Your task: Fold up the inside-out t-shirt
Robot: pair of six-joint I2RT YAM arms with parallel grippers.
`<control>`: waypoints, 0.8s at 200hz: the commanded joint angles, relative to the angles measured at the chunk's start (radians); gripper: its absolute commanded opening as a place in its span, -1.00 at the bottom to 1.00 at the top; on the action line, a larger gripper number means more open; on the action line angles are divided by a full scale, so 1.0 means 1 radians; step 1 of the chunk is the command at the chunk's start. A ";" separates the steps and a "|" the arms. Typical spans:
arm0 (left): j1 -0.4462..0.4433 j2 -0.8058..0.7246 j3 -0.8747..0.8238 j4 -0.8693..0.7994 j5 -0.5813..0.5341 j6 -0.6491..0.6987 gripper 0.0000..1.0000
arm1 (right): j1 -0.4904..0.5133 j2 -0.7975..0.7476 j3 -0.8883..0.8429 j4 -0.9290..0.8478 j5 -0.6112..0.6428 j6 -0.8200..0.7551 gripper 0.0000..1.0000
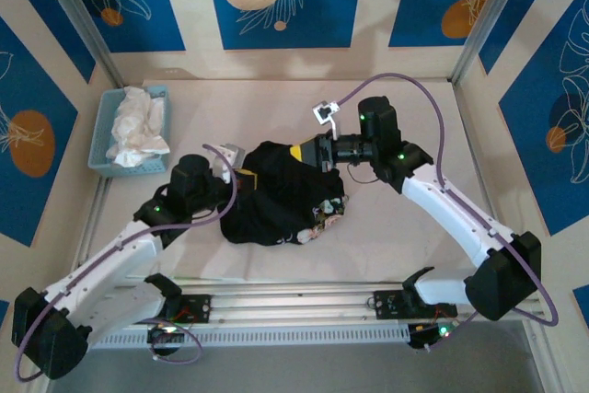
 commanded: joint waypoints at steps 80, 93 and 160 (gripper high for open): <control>0.009 0.145 -0.079 0.186 -0.012 0.077 -0.68 | -0.041 -0.007 0.023 0.147 -0.182 0.177 -1.00; 0.010 0.168 -0.086 0.230 0.009 0.071 -0.65 | -0.043 -0.002 0.024 0.141 -0.178 0.172 -1.00; 0.010 0.197 -0.060 0.138 -0.189 0.088 -0.58 | -0.076 -0.007 0.063 -0.024 -0.152 0.059 -1.00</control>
